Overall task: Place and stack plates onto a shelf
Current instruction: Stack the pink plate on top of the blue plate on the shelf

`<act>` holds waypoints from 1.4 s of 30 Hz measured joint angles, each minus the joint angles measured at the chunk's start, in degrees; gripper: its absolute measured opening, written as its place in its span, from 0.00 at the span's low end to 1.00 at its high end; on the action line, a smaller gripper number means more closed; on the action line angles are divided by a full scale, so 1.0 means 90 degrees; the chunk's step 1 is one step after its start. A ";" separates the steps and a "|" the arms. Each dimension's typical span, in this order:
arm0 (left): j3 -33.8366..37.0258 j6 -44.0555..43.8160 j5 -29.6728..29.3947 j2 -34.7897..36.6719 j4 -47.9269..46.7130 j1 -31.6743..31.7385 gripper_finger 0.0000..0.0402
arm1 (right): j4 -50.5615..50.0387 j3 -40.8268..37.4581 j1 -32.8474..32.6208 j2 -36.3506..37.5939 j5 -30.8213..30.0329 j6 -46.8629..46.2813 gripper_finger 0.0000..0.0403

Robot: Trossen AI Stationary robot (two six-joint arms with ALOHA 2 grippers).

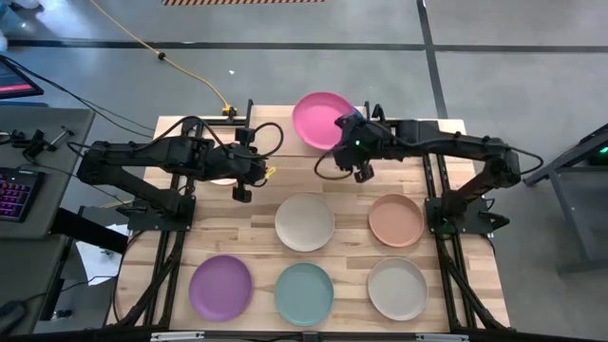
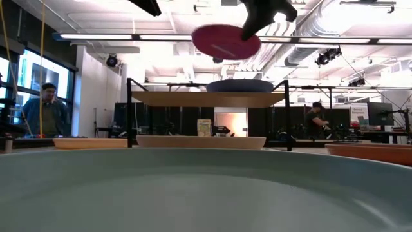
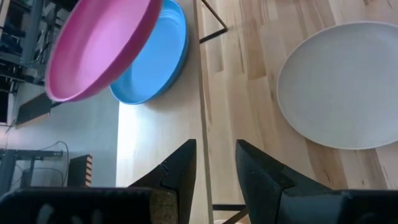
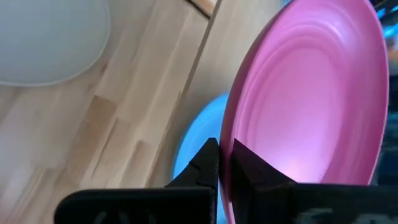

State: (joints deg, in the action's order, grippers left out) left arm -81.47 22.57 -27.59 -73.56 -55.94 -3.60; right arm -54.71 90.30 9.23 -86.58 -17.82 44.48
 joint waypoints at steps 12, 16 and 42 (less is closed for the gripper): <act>0.0000 -0.0215 -0.0002 -0.0002 0.0005 -0.0001 0.26 | -0.0290 -0.0016 0.0727 -0.0147 0.0639 -0.0371 0.00; 0.0000 -0.0311 -0.0002 -0.0002 0.0004 0.0000 0.26 | -0.0258 -0.0144 0.0669 -0.0261 0.0575 -0.0390 0.00; 0.0002 -0.0325 -0.0002 -0.0002 -0.0029 0.0000 0.26 | 0.0568 -0.0969 0.0717 -0.0346 0.0063 -0.0658 0.00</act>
State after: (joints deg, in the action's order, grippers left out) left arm -81.45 19.64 -27.62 -73.58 -56.21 -3.60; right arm -49.60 81.58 15.68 -89.69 -17.26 38.56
